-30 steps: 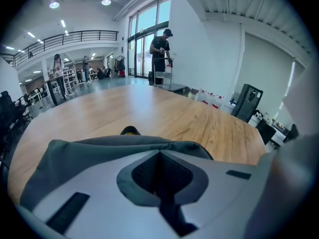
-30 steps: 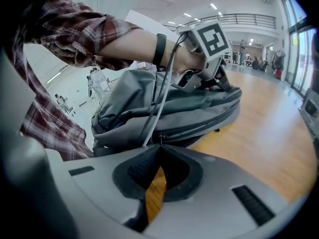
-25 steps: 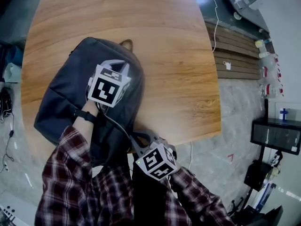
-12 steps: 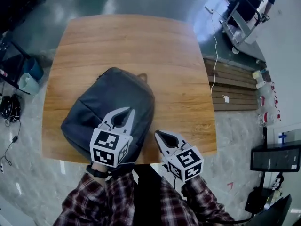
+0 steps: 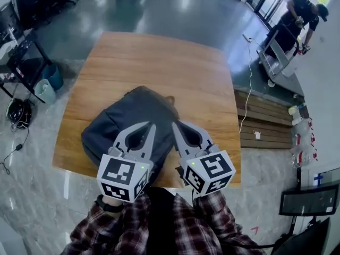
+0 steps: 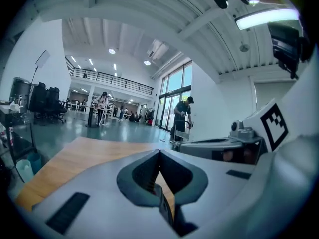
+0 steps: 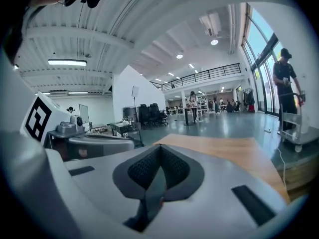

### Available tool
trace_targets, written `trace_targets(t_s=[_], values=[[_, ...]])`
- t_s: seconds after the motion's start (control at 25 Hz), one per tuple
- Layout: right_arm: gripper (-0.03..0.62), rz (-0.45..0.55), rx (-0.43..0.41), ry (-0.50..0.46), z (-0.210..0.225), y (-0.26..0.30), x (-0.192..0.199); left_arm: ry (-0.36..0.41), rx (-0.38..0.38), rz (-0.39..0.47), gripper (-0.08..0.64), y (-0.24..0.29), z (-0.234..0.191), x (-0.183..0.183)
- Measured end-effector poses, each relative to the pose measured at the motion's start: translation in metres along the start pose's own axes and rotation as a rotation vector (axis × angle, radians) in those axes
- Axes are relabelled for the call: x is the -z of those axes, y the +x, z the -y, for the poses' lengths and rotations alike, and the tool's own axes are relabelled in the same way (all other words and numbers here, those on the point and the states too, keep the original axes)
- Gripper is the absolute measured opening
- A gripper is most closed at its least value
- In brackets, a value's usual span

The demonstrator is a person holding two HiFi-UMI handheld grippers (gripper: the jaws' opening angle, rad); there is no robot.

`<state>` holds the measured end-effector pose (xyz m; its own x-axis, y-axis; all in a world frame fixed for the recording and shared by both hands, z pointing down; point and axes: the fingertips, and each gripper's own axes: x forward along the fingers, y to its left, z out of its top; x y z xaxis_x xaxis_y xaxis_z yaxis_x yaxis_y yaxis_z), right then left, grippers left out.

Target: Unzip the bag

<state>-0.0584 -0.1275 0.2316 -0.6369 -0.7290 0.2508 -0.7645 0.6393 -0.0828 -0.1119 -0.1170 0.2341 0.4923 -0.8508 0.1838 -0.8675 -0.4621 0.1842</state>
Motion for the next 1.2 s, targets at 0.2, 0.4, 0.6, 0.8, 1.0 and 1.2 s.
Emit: trace_targets(t_s=[0.2, 0.4, 0.6, 0.8, 1.0, 1.2], values=[[0.011, 0.015, -0.025, 0.037, -0.007, -0.005, -0.007, 0.004, 0.004, 0.024, 0.006, -0.006, 0.003, -0.011], [0.011, 0.008, -0.030, 0.051, -0.004, 0.000, -0.008, 0.027, 0.023, 0.024, 0.006, 0.001, 0.006, -0.018], [0.011, -0.007, -0.028, 0.039, -0.002, -0.003, -0.006, 0.030, 0.049, 0.020, 0.006, 0.011, 0.022, -0.019], [0.011, -0.008, -0.010, 0.037, 0.013, -0.006, -0.006, 0.036, 0.079, 0.017, 0.006, 0.027, 0.034, -0.020], [0.011, -0.011, 0.012, 0.024, 0.028, -0.016, -0.004, 0.045, 0.102, 0.012, 0.006, 0.039, 0.050, -0.018], [0.011, -0.029, 0.059, 0.021, 0.060, -0.018, 0.006, 0.039, 0.151, 0.008, 0.006, 0.071, 0.065, -0.011]])
